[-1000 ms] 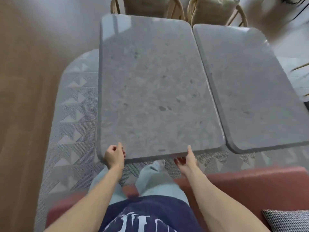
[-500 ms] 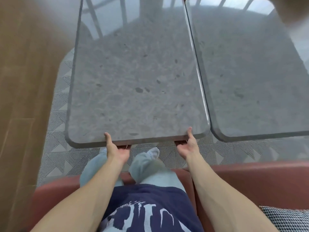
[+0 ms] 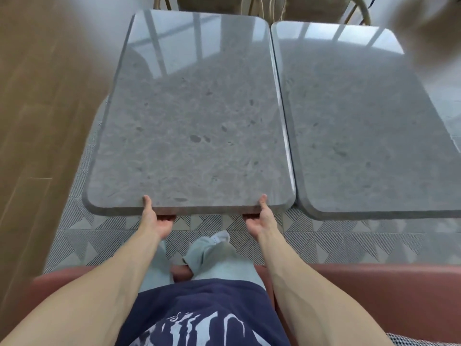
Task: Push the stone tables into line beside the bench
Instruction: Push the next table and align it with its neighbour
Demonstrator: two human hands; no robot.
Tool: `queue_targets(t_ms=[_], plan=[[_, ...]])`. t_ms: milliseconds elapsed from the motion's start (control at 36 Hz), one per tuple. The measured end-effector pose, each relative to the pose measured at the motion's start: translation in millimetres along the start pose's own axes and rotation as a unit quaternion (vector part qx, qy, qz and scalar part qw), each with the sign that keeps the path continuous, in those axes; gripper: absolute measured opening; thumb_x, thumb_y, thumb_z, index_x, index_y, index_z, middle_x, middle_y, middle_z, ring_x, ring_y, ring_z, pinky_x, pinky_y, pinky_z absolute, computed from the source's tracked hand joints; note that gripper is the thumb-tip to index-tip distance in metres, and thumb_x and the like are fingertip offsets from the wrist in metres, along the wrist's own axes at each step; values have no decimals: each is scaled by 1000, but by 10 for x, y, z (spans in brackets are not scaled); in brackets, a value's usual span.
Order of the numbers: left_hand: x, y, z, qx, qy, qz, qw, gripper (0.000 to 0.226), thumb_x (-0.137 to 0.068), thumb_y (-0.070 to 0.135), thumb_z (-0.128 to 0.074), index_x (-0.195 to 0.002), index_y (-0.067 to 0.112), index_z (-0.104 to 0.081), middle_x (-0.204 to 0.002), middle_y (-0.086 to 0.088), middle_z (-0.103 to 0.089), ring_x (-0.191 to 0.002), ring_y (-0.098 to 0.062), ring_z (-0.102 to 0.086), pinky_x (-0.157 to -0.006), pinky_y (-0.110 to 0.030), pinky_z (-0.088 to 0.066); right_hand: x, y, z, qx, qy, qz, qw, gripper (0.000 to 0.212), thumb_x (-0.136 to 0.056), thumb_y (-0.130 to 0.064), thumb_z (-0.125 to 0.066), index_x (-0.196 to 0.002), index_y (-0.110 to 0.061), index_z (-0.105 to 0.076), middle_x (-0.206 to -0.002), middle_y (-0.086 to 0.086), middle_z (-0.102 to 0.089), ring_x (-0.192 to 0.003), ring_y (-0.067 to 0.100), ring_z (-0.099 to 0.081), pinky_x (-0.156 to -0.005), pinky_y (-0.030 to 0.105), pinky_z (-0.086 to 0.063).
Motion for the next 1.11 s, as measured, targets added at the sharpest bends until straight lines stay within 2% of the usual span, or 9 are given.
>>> queue_targets(t_ms=[139, 361, 500, 639, 806, 917, 1111], plan=[[3, -8, 26, 9, -6, 6, 1000, 63, -80, 53, -73, -121, 8, -55, -118, -12, -65, -109, -29, -63, -104, -44, -49, 25, 1, 13, -3, -10, -6, 1000, 31, -89, -27, -71, -107, -5, -57, -106, 17, -67, -99, 35, -63, -101, 49, -49], [50, -25, 40, 5, -9, 5, 1000, 69, -83, 51, -71, -133, 8, -51, -127, -12, -62, -118, -29, -60, -107, -45, -46, 34, 14, 31, 4, -21, -9, 1000, 28, -91, -27, -68, -105, -6, -57, -100, 16, -68, -90, 33, -64, -73, 46, -51], [83, -15, 54, -7, -10, 0, 1000, 69, -84, 52, -69, -135, 8, -51, -130, -12, -60, -120, -29, -58, -108, -45, -45, 31, 29, 45, 3, -23, -5, 1000, 29, -91, -27, -69, -106, -5, -57, -99, 17, -68, -92, 35, -64, -87, 48, -51], [102, -22, 87, -21, -12, -4, 1000, 67, -86, 53, -66, -135, 9, -50, -132, -12, -59, -121, -29, -57, -109, -44, -44, 44, 43, 88, 5, -17, 1, 1000, 32, -90, -27, -69, -112, -7, -56, -100, 17, -68, -93, 34, -64, -90, 47, -51], [133, -40, 95, -25, -15, -7, 1000, 66, -88, 54, -63, -134, 8, -51, -131, -12, -59, -124, -28, -56, -110, -44, -43, 47, 44, 122, -14, -18, -5, 1000, 45, -90, -25, -69, -127, -6, -52, -115, 19, -65, -113, 37, -60, -105, 50, -46], [134, -54, 92, -27, -19, -1, 999, 56, -89, 53, -62, -121, 8, -52, -126, -13, -60, -120, -29, -57, -108, -44, -44, 60, 44, 116, -19, -25, -7, 999, 48, -92, -26, -67, -132, -5, -50, -121, 19, -63, -119, 37, -58, -108, 50, -44], [131, -49, 129, -29, -20, -1, 999, 55, -89, 54, -62, -119, 8, -52, -129, -13, -60, -122, -28, -57, -109, -43, -44, 76, 63, 122, -22, -30, -7, 999, 50, -92, -26, -66, -135, -6, -49, -127, 19, -61, -123, 37, -56, -109, 50, -42]])
Point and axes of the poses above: each hand's wrist, its own x-axis away from the middle knuckle, its own z-axis out of the back of the hand, y = z × x, the point moved 8 cm from there along -x, towards the middle knuckle
